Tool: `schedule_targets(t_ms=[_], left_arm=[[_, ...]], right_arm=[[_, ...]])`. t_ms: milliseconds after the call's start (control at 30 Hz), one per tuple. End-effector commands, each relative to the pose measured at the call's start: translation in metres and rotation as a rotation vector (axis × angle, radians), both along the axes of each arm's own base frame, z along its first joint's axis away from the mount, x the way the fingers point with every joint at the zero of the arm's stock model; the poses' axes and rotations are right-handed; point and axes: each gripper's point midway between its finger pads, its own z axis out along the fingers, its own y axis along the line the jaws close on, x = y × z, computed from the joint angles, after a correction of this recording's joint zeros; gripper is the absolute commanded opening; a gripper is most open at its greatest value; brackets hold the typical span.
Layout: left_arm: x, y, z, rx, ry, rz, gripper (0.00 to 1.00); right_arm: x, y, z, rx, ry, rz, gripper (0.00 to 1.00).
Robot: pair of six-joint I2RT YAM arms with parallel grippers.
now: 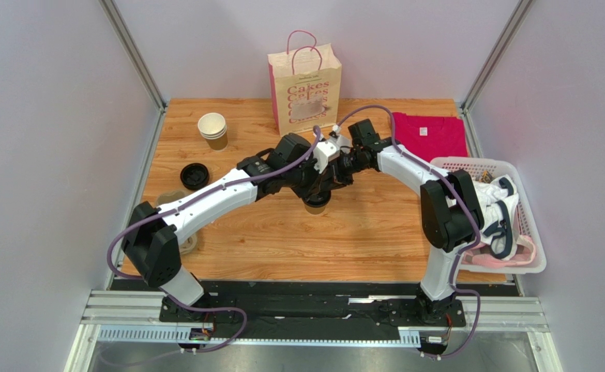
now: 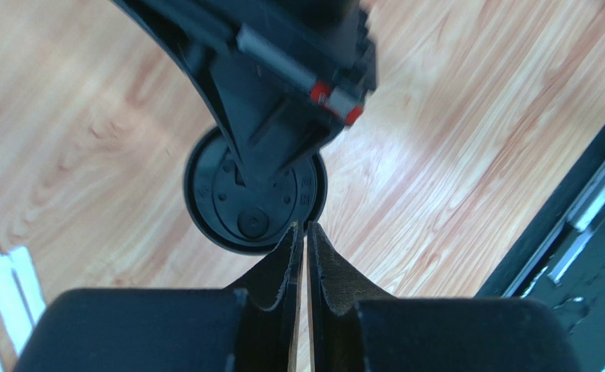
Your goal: Pack the takeout coffee
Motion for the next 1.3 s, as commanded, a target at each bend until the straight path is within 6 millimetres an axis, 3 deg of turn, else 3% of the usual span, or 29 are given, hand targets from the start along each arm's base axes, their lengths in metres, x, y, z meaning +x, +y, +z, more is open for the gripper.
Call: schedule_targets(t_ms=[0, 33, 133, 200, 300, 400, 433, 533, 633, 700, 800, 900, 1000, 1133, 1267], left_arm=[[0.0, 0.007, -0.05, 0.084, 0.025, -0.022, 0.12], [-0.002, 0.01, -0.073, 0.122, 0.059, -0.022, 0.12], [-0.004, 0.021, -0.109, 0.21, 0.106, -0.015, 0.11], [-0.007, 0.027, -0.112, 0.21, 0.131, -0.01, 0.11], [-0.014, 0.025, -0.088, 0.147, 0.108, -0.035, 0.11], [-0.015, 0.022, -0.048, 0.068, 0.065, -0.041, 0.12], [-0.014, 0.018, -0.026, 0.021, 0.033, -0.046, 0.13], [-0.007, 0.016, 0.009, -0.038, -0.02, -0.029, 0.14], [0.001, 0.013, 0.032, -0.091, -0.057, -0.015, 0.14], [0.003, 0.011, 0.034, -0.102, -0.067, -0.019, 0.14], [0.006, 0.007, 0.023, -0.097, -0.059, -0.022, 0.14], [0.009, 0.004, -0.002, -0.075, -0.04, -0.022, 0.14], [0.014, 0.012, -0.048, 0.011, -0.019, -0.014, 0.14], [0.015, 0.025, -0.08, 0.068, 0.009, -0.004, 0.14], [0.012, 0.03, -0.074, 0.054, 0.037, 0.01, 0.14]], right_arm=[[-0.001, -0.004, -0.019, -0.051, 0.018, -0.01, 0.06], [-0.001, -0.004, -0.021, -0.051, 0.023, -0.009, 0.06], [-0.002, -0.003, -0.024, -0.052, 0.034, -0.008, 0.06], [-0.002, -0.003, -0.024, -0.052, 0.034, -0.006, 0.06], [-0.003, -0.004, -0.024, -0.051, 0.033, -0.004, 0.06], [-0.003, -0.003, -0.02, -0.042, 0.03, -0.003, 0.06], [-0.003, -0.002, -0.019, -0.04, 0.026, -0.001, 0.06], [-0.003, -0.003, -0.017, -0.038, 0.02, -0.002, 0.06], [-0.003, -0.002, -0.015, -0.035, 0.016, -0.002, 0.06], [-0.003, -0.002, -0.015, -0.035, 0.018, -0.001, 0.06], [-0.003, -0.002, -0.015, -0.031, 0.021, 0.001, 0.06], [-0.003, -0.002, -0.015, -0.032, 0.022, -0.001, 0.06], [-0.003, -0.002, -0.017, -0.032, 0.026, 0.001, 0.06], [-0.004, -0.004, -0.022, -0.036, 0.04, 0.001, 0.06], [-0.005, -0.002, -0.02, -0.031, 0.037, 0.007, 0.06]])
